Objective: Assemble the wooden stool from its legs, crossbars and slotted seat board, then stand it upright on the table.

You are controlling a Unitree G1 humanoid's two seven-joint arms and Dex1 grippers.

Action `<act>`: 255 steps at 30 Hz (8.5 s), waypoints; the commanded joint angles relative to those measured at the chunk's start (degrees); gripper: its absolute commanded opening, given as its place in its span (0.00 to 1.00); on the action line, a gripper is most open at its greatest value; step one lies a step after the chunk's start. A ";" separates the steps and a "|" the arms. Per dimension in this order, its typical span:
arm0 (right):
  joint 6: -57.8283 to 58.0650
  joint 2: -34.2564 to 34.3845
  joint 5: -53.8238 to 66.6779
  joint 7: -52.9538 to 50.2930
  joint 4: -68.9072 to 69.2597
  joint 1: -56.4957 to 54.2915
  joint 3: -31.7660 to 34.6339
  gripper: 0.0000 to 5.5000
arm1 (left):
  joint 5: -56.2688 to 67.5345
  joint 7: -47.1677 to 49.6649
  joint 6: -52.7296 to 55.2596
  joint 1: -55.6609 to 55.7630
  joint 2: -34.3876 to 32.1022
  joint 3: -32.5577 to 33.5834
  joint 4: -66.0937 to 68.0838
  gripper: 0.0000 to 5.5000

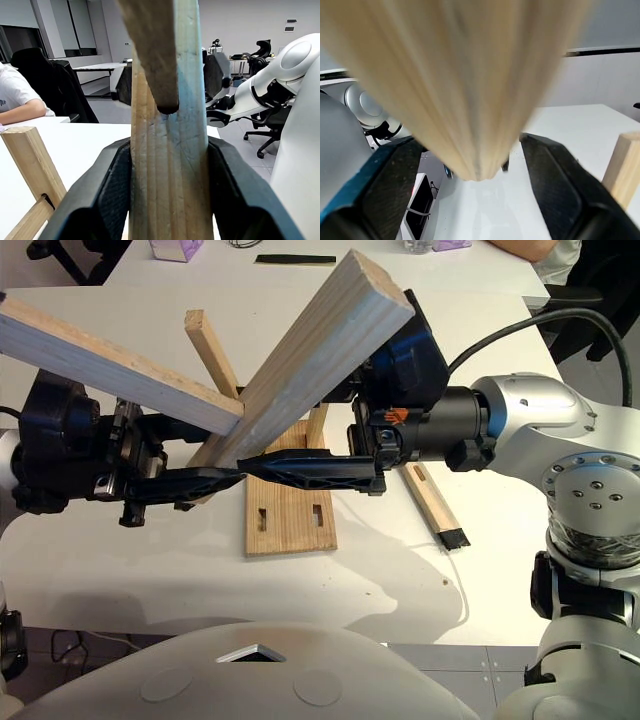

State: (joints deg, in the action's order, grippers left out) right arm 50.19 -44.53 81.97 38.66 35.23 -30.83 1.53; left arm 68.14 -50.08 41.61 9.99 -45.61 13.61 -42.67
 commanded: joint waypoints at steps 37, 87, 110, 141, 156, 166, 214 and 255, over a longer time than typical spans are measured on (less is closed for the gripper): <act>-2.69 -13.55 -18.26 14.89 -2.29 9.89 6.85 0.37 | -13.88 -5.85 -3.89 -13.43 -3.30 0.70 14.12 0.71; -20.63 -8.55 -52.52 28.96 -11.87 18.32 -15.37 0.37 | -22.89 -8.55 -7.56 -12.05 1.31 -2.30 23.32 0.71; -14.43 -15.71 -46.09 28.11 -8.02 26.45 -5.39 0.53 | -22.80 -5.39 -7.56 -15.38 3.07 -0.32 21.80 0.71; -17.20 9.88 -60.16 -4.55 -13.90 56.22 13.37 0.63 | -21.58 4.28 -7.91 -26.94 8.38 5.10 13.21 0.71; -22.58 12.09 -64.36 -6.44 -19.26 57.90 9.71 0.41 | -26.03 15.60 -5.10 -14.34 7.48 4.96 20.73 0.71; -17.65 7.25 -46.86 -0.39 -11.47 44.24 21.78 0.37 | -13.11 19.31 5.53 4.16 4.05 7.10 11.65 0.71; -1.72 -9.22 -21.82 30.95 -15.62 -1.47 4.83 0.37 | 5.50 9.12 7.92 25.97 7.98 -8.87 9.96 0.37; -2.78 -11.66 -29.17 22.32 -18.65 18.54 31.01 0.57 | -13.79 -17.37 -2.09 4.29 -13.13 8.98 23.31 0.37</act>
State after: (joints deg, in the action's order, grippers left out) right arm 46.60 -55.84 51.89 61.85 14.94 -15.35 29.15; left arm 59.05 -61.43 42.50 20.01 -55.46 21.32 -21.20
